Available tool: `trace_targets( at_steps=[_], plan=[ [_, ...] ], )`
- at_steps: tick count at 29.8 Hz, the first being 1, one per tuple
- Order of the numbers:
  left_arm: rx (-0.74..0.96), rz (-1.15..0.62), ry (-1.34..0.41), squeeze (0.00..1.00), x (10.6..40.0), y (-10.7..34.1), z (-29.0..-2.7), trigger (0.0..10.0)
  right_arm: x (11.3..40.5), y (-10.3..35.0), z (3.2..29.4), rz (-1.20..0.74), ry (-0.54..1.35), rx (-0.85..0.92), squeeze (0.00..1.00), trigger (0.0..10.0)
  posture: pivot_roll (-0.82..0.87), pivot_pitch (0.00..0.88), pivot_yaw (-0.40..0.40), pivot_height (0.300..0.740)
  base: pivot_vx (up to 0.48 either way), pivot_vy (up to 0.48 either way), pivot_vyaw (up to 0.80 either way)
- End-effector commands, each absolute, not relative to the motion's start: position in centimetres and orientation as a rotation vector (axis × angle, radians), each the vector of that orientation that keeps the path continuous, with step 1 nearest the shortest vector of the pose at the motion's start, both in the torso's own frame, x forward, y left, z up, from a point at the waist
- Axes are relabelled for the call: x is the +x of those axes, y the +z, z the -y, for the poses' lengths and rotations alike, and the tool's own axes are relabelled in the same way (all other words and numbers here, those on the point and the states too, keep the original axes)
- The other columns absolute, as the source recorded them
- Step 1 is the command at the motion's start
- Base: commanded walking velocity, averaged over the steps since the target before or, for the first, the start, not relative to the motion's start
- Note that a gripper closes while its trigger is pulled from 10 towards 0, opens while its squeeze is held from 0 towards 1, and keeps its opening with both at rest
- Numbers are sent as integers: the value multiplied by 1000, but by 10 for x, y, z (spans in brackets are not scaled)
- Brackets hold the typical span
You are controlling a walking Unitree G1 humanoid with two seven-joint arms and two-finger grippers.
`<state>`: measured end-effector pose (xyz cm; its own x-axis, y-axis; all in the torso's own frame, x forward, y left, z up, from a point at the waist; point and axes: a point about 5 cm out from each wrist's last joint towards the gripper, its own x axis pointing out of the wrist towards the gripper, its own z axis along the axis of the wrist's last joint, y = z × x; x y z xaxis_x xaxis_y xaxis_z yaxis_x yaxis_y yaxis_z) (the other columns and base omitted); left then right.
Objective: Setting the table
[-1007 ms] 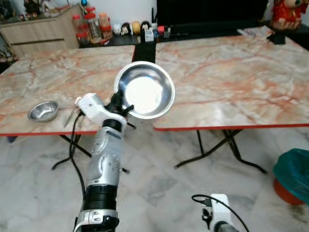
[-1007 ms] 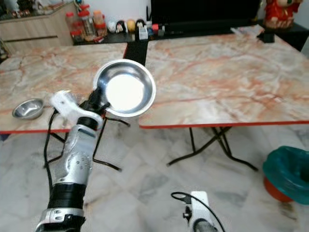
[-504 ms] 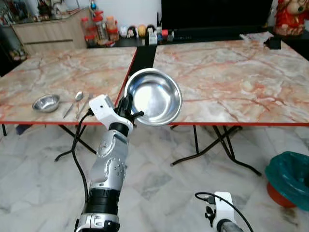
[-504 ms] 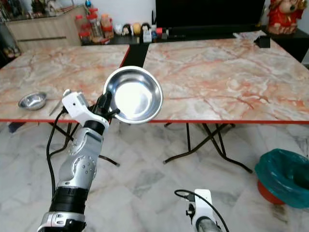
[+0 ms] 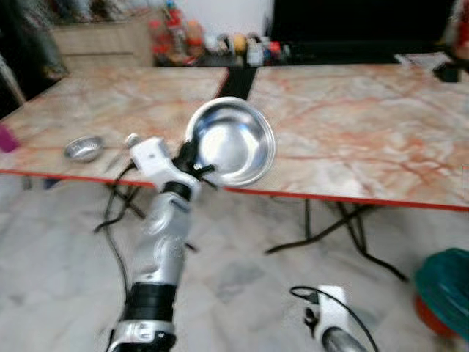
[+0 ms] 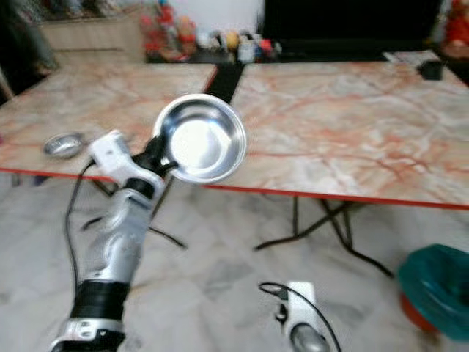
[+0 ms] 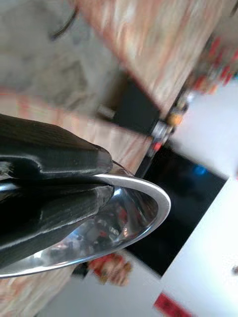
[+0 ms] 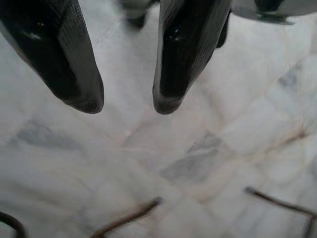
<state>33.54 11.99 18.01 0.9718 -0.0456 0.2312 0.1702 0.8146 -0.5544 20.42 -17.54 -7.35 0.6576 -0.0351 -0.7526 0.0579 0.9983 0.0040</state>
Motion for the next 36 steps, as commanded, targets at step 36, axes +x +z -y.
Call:
trace_targets(
  at_steps=[36],
  plan=[
    [-604,234,-194,0,335,191,-102,10000,199,-76,181,-861,-75,25,0,10000,19,0,56,740,315,0,-176]
  ],
)
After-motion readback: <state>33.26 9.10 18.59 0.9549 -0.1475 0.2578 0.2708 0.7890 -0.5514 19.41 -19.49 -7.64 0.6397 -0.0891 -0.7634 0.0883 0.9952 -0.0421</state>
